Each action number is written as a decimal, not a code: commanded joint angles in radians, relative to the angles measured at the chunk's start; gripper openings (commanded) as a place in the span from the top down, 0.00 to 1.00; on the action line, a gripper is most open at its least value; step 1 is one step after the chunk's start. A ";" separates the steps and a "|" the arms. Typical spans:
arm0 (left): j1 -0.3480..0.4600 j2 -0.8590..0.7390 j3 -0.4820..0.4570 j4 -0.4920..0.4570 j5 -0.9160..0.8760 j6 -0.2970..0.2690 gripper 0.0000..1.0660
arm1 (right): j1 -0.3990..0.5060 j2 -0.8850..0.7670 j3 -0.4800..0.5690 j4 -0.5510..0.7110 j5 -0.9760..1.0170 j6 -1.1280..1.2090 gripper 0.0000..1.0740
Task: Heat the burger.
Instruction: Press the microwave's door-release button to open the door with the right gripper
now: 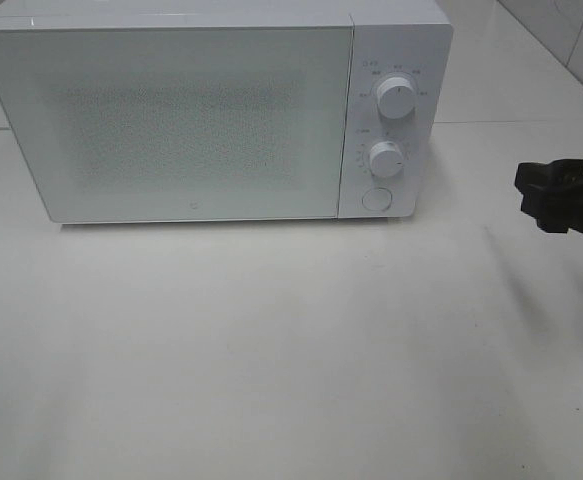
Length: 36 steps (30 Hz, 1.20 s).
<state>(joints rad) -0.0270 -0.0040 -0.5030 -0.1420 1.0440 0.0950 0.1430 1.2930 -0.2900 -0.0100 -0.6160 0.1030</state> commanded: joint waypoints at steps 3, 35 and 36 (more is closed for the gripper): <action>0.003 -0.019 0.003 0.000 -0.008 0.002 0.06 | 0.075 0.099 0.018 0.193 -0.190 -0.183 0.34; 0.003 -0.019 0.003 0.000 -0.008 0.002 0.06 | 0.708 0.429 -0.151 0.892 -0.470 -0.398 0.34; 0.003 -0.019 0.003 0.000 -0.008 0.002 0.06 | 0.708 0.429 -0.151 0.892 -0.470 -0.398 0.34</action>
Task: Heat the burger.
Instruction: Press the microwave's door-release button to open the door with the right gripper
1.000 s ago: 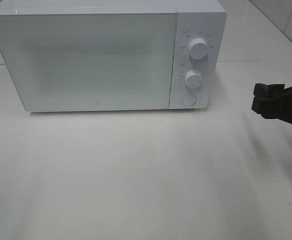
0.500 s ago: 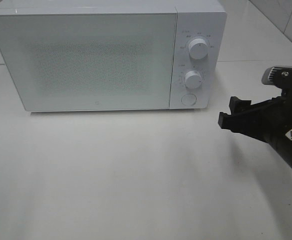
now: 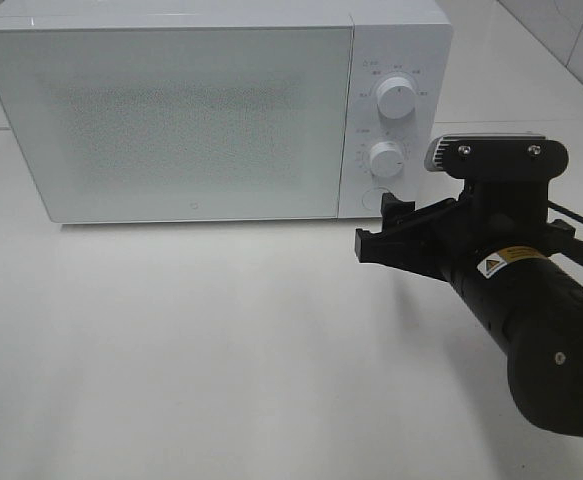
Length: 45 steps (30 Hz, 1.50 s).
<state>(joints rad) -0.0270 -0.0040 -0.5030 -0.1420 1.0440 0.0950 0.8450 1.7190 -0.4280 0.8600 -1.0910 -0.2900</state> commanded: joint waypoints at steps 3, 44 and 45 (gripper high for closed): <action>0.003 -0.019 0.003 0.000 -0.008 0.002 0.06 | 0.006 0.003 -0.013 0.023 0.010 0.022 0.34; 0.003 -0.019 0.003 0.000 -0.008 0.002 0.06 | 0.002 0.004 -0.013 -0.070 0.124 1.632 1.00; 0.003 -0.019 0.003 0.000 -0.008 0.002 0.06 | 0.002 0.004 -0.013 -0.070 0.124 1.632 1.00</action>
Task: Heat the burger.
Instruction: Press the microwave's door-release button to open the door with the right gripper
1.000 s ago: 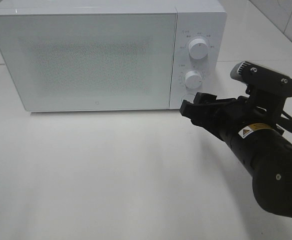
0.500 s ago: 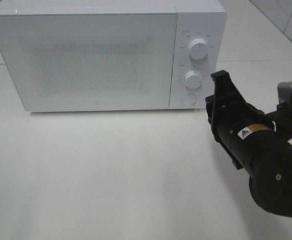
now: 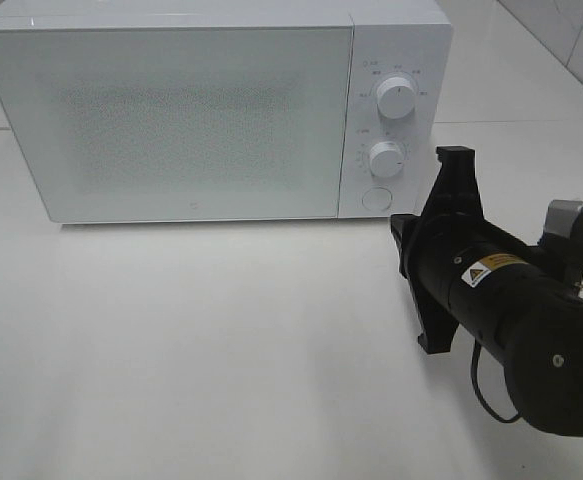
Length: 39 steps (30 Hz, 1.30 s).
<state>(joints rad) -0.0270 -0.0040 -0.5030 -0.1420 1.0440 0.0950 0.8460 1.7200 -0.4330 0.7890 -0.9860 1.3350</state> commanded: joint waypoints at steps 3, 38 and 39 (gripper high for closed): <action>0.003 -0.019 0.003 0.000 -0.008 0.002 0.06 | -0.022 0.014 -0.009 -0.030 0.022 0.004 1.00; 0.003 -0.019 0.003 0.000 -0.008 0.002 0.06 | -0.315 0.327 -0.369 -0.290 0.200 0.067 1.00; 0.003 -0.019 0.003 0.000 -0.008 0.002 0.06 | -0.323 0.342 -0.385 -0.288 0.198 0.067 1.00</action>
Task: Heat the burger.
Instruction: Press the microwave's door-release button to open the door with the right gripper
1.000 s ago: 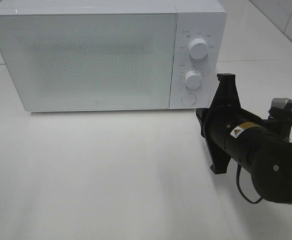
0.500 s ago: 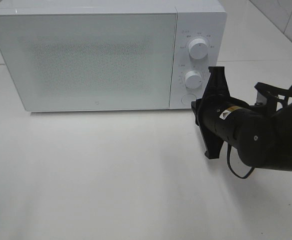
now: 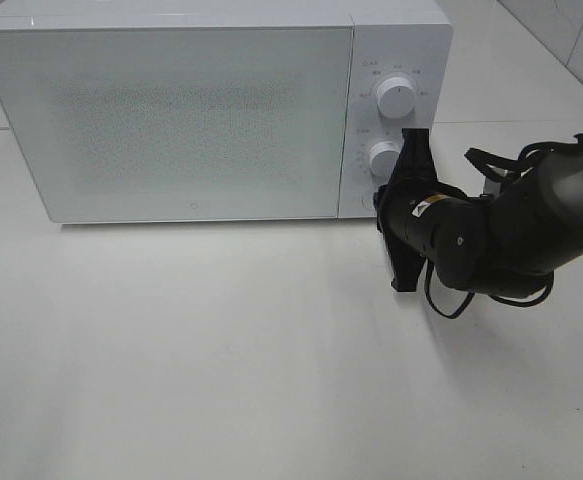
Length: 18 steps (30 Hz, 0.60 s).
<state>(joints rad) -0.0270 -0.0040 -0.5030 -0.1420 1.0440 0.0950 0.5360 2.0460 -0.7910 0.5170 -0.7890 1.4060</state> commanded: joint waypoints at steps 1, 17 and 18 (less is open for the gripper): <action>0.003 -0.019 0.003 0.000 -0.008 0.002 0.06 | -0.014 0.023 -0.036 -0.019 0.001 -0.004 1.00; 0.003 -0.019 0.003 0.000 -0.008 0.002 0.06 | -0.014 0.072 -0.065 0.014 -0.046 -0.005 1.00; 0.003 -0.019 0.003 0.000 -0.008 0.002 0.06 | -0.014 0.072 -0.065 0.014 -0.046 -0.005 1.00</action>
<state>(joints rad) -0.0270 -0.0040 -0.5030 -0.1420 1.0440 0.0950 0.5280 2.1190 -0.8460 0.5280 -0.8110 1.4060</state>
